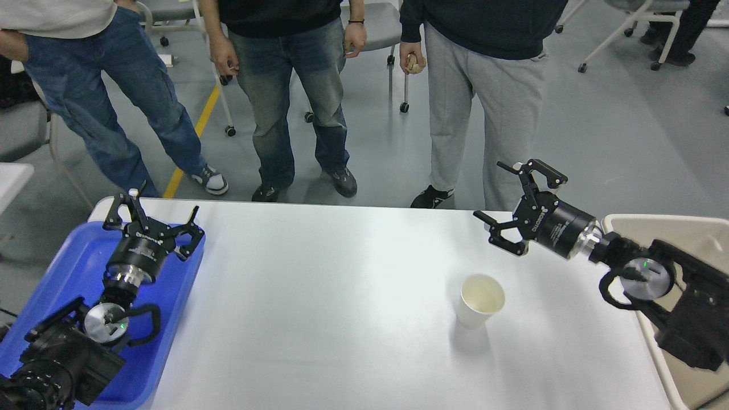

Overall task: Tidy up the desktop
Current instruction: 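Raise the right gripper and swing it outward above the paper cup, then lower the open right gripper down onto the white paper cup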

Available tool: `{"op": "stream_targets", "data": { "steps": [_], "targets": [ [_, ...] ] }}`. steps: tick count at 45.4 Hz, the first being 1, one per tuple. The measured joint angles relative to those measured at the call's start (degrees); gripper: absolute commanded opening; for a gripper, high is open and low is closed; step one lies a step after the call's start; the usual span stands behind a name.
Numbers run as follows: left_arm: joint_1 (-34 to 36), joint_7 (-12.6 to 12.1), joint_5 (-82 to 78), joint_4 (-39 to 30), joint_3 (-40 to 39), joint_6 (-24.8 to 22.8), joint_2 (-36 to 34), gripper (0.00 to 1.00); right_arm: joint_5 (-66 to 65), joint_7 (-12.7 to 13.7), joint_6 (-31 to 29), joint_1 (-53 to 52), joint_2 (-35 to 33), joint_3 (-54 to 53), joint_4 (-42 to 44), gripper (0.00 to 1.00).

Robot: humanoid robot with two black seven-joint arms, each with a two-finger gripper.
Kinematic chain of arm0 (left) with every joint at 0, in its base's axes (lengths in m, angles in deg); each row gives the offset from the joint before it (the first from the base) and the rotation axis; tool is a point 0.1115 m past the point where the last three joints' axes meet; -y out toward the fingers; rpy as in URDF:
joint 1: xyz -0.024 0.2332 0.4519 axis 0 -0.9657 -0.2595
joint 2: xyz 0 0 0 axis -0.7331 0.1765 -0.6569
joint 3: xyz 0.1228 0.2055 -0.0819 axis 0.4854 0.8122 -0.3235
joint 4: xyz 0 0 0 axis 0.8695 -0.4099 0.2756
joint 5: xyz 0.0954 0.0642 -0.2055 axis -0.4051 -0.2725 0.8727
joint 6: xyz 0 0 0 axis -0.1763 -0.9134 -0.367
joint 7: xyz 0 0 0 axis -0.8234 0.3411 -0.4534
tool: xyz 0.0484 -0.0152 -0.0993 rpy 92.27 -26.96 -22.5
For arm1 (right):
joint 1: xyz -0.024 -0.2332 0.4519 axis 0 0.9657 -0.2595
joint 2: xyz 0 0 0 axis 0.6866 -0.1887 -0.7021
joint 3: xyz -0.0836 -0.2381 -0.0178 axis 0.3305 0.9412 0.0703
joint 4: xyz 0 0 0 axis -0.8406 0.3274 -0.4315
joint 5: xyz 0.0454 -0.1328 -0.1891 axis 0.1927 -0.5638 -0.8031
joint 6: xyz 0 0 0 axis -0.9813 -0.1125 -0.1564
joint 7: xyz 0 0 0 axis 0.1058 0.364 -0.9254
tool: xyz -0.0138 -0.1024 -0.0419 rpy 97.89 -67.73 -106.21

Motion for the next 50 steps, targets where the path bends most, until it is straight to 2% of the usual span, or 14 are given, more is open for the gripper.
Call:
{"op": "stream_targets", "data": {
  "steps": [13, 25, 39, 50],
  "targets": [
    [-0.01, 0.00, 0.00, -0.01, 0.00, 0.00, 0.00, 1.00, -15.42, 2.23, 2.35, -3.82, -10.79, 2.55, -13.44, 1.00],
    [-0.01, 0.00, 0.01, -0.01, 0.00, 0.00, 0.00, 1.00, -21.82, 3.83, 1.88, -19.36, -18.32, 17.90, -18.31, 1.00],
    [-0.03, -0.01, 0.00, -0.02, 0.01, 0.00, 0.01, 1.00, -31.88, 4.30, 0.75, -36.70, -21.02, 36.68, -19.74, 1.00],
    [-0.04, -0.01, 0.00, -0.02, -0.03, 0.00, 0.01, 1.00, -40.73, 5.11, 0.30, -44.83, -21.50, 47.82, -21.45, 1.00]
  ]
}}
